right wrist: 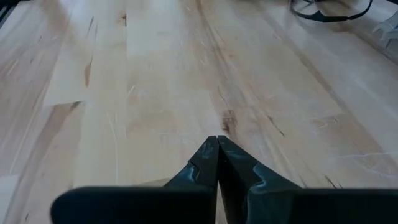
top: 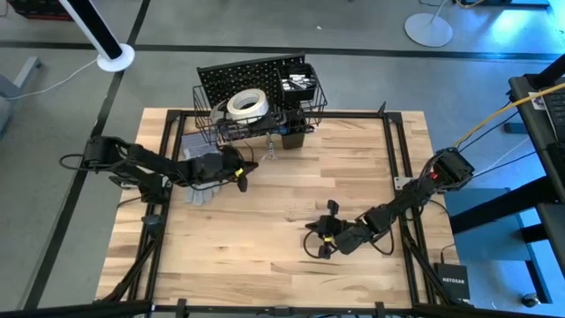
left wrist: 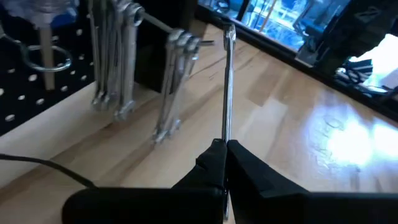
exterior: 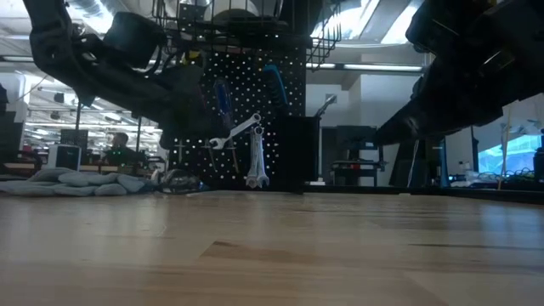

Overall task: Hang tools onto peg board
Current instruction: Hang the wrench on the pegboard

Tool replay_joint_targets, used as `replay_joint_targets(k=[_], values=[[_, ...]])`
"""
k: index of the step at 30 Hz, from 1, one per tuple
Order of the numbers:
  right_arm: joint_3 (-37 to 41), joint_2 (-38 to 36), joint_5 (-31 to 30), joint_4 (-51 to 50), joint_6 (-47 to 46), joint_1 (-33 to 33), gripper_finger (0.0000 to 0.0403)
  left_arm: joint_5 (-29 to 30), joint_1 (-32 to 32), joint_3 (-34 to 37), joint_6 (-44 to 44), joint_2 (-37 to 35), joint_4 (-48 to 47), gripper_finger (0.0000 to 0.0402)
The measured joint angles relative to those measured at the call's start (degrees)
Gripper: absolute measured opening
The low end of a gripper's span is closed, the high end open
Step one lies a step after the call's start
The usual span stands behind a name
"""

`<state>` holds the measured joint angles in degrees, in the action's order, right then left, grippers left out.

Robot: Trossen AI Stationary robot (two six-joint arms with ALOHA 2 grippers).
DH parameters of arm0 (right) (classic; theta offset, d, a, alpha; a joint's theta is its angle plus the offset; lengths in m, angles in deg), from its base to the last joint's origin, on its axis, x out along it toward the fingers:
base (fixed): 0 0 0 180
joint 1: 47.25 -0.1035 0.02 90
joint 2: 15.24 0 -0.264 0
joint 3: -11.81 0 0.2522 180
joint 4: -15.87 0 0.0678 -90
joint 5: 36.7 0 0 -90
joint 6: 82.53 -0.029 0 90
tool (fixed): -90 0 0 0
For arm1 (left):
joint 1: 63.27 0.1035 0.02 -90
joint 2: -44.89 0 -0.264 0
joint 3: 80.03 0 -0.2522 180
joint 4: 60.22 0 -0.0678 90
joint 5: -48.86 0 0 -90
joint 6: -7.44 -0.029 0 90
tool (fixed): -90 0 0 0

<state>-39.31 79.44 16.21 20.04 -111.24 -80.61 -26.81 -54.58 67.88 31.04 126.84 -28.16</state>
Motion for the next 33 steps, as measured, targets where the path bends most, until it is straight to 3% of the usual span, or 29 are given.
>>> replay_joint_targets(k=[13,33], values=[[-0.02,0.00,-1.70,-0.03,0.07,1.00,0.0010,-1.92,1.24,-0.04,0.10,1.09,0.63,0.0000],[-0.04,0.02,-0.85,-0.51,0.39,1.53,0.0010,0.29,3.41,-2.67,0.42,4.31,-0.58,0.0000]])
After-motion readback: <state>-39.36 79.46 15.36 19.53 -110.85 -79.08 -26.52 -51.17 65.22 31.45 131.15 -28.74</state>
